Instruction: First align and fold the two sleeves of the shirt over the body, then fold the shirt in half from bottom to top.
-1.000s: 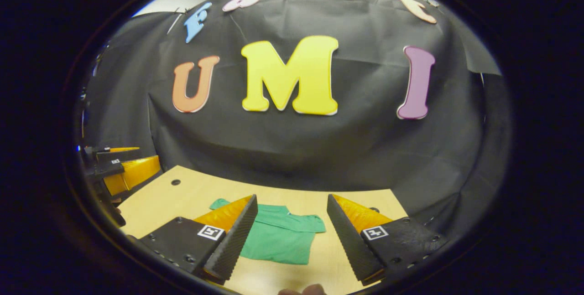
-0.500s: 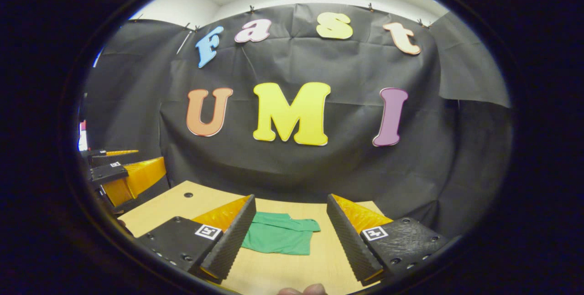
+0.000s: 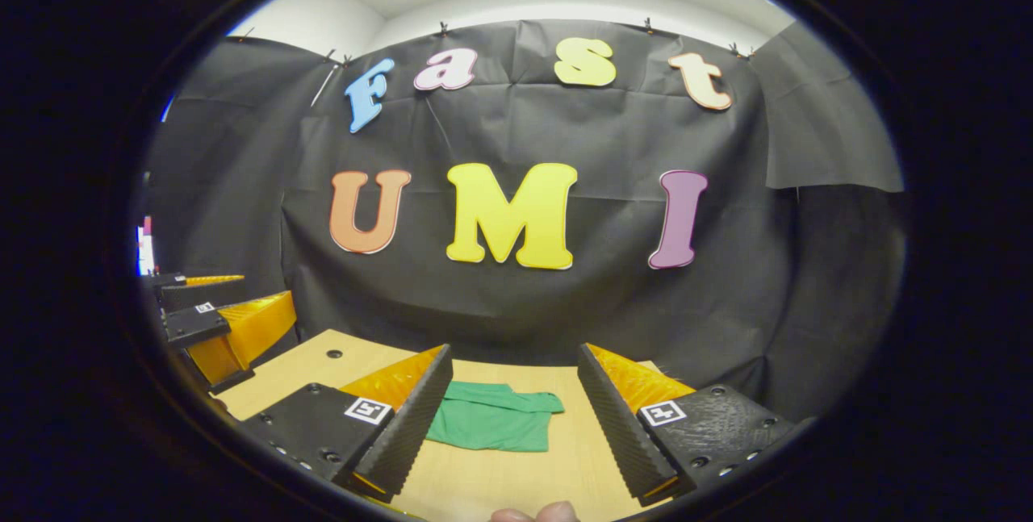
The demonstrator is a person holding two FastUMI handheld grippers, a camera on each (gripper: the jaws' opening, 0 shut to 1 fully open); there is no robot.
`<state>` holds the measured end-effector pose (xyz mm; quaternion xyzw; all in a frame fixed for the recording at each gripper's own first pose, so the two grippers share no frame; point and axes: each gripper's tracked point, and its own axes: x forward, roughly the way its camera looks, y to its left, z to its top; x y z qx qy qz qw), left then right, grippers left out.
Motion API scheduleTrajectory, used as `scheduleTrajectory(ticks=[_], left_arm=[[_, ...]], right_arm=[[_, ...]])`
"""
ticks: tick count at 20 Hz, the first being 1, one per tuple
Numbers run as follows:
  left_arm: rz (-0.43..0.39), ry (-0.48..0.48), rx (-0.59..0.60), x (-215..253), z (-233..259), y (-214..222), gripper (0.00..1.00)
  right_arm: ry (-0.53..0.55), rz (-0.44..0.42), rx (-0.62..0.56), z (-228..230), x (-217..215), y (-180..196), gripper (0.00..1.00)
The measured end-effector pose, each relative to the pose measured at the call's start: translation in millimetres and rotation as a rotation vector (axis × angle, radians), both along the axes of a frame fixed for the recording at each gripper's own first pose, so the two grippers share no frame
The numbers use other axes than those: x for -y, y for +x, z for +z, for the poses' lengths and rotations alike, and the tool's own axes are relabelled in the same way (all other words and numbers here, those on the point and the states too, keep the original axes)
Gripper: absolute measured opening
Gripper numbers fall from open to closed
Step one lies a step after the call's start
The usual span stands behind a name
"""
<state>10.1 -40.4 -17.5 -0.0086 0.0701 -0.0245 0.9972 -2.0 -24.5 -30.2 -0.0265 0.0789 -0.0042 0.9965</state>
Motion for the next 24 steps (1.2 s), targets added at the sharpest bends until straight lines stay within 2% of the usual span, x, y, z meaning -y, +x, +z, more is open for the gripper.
scheduleTrajectory(ticks=[24], left_arm=[[0.033, -0.014, -0.017, 5, -7, 23, 1.0]], right_arm=[[0.037, -0.02, 0.004, 5, 16, 25, 0.97]])
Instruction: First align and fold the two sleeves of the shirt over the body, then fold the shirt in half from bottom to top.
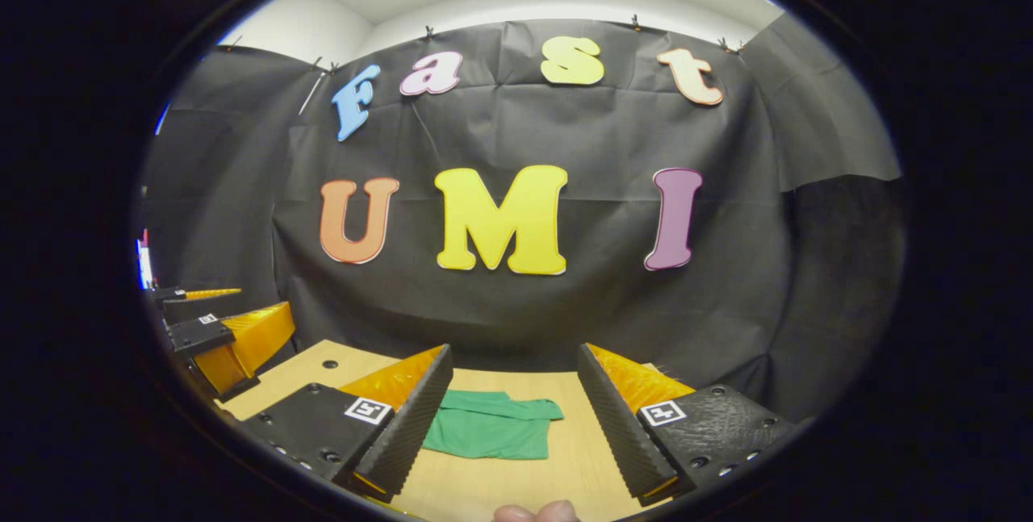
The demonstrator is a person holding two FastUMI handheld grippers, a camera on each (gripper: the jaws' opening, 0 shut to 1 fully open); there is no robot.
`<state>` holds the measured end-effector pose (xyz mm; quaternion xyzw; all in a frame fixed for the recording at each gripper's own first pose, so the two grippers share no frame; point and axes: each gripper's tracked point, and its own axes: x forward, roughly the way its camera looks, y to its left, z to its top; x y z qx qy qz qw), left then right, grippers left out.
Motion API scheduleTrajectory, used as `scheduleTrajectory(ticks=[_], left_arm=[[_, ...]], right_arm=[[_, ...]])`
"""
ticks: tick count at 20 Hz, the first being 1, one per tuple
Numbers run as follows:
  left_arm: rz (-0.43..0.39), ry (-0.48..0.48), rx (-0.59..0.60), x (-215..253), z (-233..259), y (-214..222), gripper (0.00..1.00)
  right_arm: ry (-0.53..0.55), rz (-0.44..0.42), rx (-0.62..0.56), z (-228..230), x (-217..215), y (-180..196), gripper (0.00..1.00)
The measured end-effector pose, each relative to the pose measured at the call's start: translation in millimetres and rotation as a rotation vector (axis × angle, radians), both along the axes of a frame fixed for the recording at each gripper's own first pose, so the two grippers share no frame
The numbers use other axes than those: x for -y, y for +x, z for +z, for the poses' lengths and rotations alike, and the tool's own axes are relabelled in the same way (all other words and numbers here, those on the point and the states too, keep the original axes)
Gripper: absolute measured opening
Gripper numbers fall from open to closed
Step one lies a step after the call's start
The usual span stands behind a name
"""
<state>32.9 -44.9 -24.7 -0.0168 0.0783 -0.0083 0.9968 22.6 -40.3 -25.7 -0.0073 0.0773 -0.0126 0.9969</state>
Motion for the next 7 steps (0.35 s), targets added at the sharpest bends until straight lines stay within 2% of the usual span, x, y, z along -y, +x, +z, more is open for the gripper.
scheduleTrajectory(ticks=[7], left_arm=[[-0.007, 0.002, -0.001, 6.6, -1.3, 6.5, 1.0]], right_arm=[[-0.002, 0.001, -0.003, -0.4, 2.1, 6.6, 0.97]])
